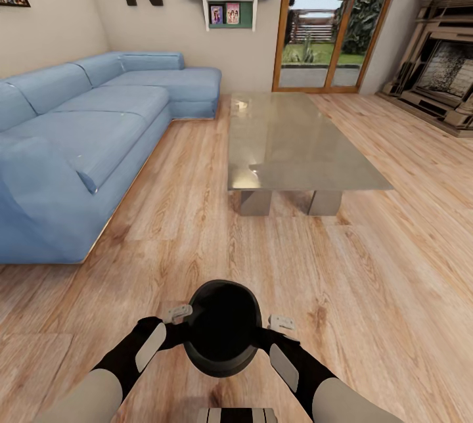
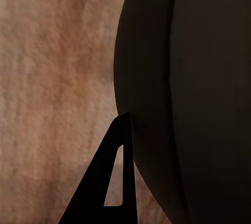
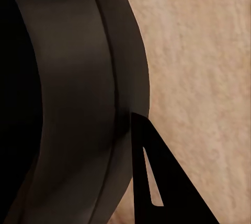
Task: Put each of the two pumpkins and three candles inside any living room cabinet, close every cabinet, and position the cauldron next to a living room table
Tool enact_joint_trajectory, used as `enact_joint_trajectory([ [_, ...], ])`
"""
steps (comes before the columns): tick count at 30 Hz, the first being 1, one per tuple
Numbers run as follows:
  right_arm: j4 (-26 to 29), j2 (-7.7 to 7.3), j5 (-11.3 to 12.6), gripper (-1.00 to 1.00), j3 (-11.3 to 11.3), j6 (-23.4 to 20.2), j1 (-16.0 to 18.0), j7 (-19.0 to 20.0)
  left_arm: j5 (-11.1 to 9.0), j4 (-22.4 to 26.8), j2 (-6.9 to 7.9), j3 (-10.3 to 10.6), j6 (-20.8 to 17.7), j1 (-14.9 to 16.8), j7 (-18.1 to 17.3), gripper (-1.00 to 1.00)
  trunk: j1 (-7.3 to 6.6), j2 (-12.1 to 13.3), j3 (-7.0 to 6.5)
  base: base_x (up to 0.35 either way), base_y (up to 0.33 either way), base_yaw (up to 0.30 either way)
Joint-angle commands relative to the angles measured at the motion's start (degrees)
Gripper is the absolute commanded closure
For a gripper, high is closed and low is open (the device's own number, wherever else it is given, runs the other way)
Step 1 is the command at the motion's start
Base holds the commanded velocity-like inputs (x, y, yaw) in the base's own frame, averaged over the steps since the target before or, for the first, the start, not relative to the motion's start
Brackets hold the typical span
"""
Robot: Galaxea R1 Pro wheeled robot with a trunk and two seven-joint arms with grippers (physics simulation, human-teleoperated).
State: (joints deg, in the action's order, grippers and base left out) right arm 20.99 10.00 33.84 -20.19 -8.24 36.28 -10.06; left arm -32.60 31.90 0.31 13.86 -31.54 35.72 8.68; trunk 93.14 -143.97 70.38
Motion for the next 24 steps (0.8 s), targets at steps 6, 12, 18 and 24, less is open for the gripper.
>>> enact_joint_trajectory([
  [6, 0.0, 0.00, -0.1, 1.00, -0.3, -0.3, 0.0, -0.5, -1.9, 0.5, 0.12, 0.6, 0.0, 0.0, 0.5, 1.00, -0.02, 0.0, 0.04, 0.000, 0.000, 0.000],
  [12, 0.0, 0.00, -0.1, 1.00, -0.3, -0.3, 0.0, -0.5, -1.9, 0.5, 0.11, 0.5, -0.1, 0.0, 0.5, 1.00, -0.17, 0.1, -1.29, 0.000, 0.000, 0.000],
  [18, 0.1, 0.00, 0.0, 1.00, -0.3, -0.3, 0.0, -0.5, -1.5, 0.6, 0.05, 0.5, -0.1, 0.0, 0.5, 1.00, -0.33, 0.1, -2.62, 0.000, 0.000, 0.000],
  [24, 0.2, 0.00, 0.0, 1.00, -0.3, -0.3, 0.0, -0.5, -1.3, 1.1, 0.00, 0.5, -0.3, 0.0, 0.7, 1.00, -0.48, 0.2, -3.95, 0.000, 0.000, 0.000],
])
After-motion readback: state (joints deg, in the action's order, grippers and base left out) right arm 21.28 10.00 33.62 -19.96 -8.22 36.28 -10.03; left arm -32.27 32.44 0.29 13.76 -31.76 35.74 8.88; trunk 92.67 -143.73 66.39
